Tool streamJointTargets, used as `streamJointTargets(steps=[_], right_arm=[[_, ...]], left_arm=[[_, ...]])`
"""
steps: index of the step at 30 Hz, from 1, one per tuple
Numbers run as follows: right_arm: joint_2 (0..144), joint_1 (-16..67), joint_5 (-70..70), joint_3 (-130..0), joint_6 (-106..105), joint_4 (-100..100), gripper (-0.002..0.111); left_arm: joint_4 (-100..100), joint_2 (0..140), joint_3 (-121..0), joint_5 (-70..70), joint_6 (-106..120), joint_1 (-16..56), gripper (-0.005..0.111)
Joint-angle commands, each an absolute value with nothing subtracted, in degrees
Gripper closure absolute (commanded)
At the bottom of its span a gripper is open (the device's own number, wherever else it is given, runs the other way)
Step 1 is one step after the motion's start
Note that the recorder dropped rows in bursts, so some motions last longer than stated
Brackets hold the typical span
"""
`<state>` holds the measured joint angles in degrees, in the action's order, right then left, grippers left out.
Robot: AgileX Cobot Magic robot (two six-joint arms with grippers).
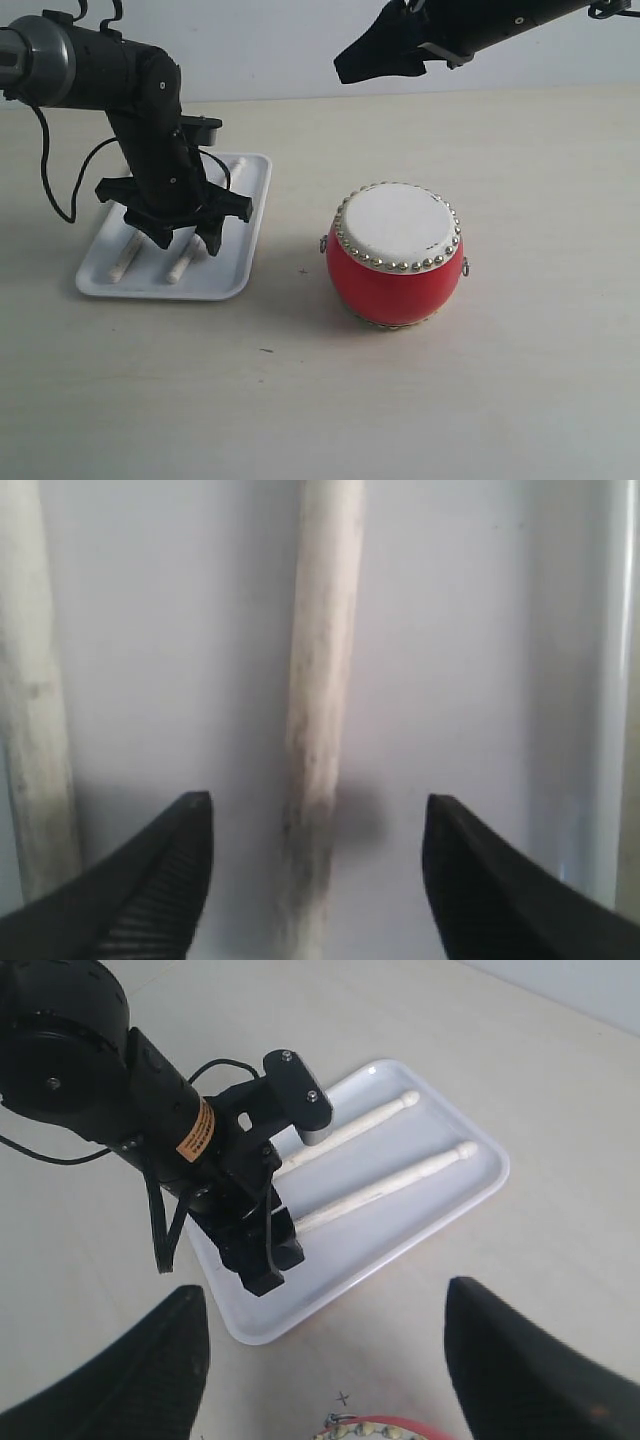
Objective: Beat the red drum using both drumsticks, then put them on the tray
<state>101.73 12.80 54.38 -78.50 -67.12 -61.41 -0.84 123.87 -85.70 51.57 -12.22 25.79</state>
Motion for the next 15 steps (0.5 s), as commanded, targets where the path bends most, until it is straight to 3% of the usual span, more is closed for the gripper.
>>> streamJointTargets(steps=[1,7,10,15], right_arm=[[101.4,12.7,54.1,-78.9,-67.1,-62.5,0.045],[101.4,12.7,54.1,-78.9,-67.2,-62.5,0.045],[101.4,12.7,54.1,-78.9,-67.2,-62.5,0.045],[101.4,12.7,54.1,-78.9,-67.2,-62.5,0.045]], left_arm=[[-0.6,123.4,-86.0,51.4,-10.9,25.8,0.046],[-0.6,120.9,-84.8,51.7,-8.8,25.8,0.052],[-0.8,117.5,-82.0,49.7,-7.4,25.8,0.067],[-0.8,108.8,-73.8,42.1,-6.1,25.8,0.104]])
